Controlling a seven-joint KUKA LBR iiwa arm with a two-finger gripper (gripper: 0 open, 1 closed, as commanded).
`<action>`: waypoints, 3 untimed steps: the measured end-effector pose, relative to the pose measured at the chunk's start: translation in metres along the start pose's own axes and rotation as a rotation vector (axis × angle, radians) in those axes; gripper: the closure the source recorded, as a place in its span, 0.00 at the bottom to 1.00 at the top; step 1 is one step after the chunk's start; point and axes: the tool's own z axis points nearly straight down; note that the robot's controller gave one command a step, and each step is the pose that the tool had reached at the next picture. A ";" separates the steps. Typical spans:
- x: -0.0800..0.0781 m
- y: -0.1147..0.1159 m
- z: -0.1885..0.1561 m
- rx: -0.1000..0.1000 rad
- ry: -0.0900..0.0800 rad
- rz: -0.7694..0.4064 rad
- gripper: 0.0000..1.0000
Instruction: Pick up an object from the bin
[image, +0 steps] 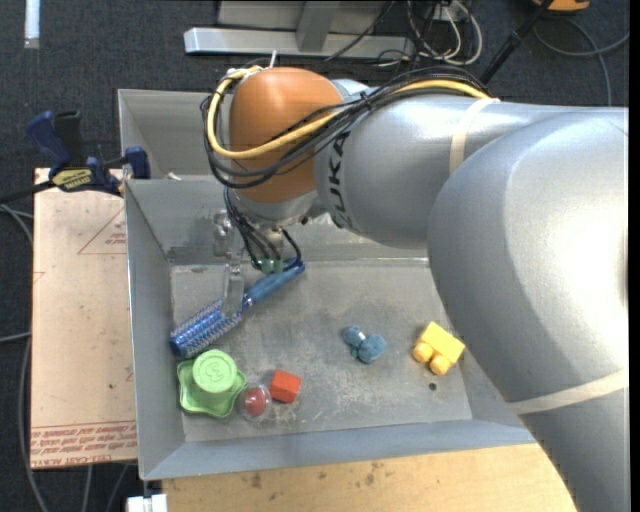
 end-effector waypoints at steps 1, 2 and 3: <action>0.038 -0.015 0.071 0.001 -0.002 -0.348 0.00; 0.036 -0.014 0.069 0.000 -0.005 -0.347 1.00; -0.009 -0.025 -0.024 0.000 -0.019 -0.316 1.00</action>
Offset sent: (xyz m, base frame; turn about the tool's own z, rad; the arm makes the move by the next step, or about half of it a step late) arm -0.0365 -0.0148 -0.0682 -0.3495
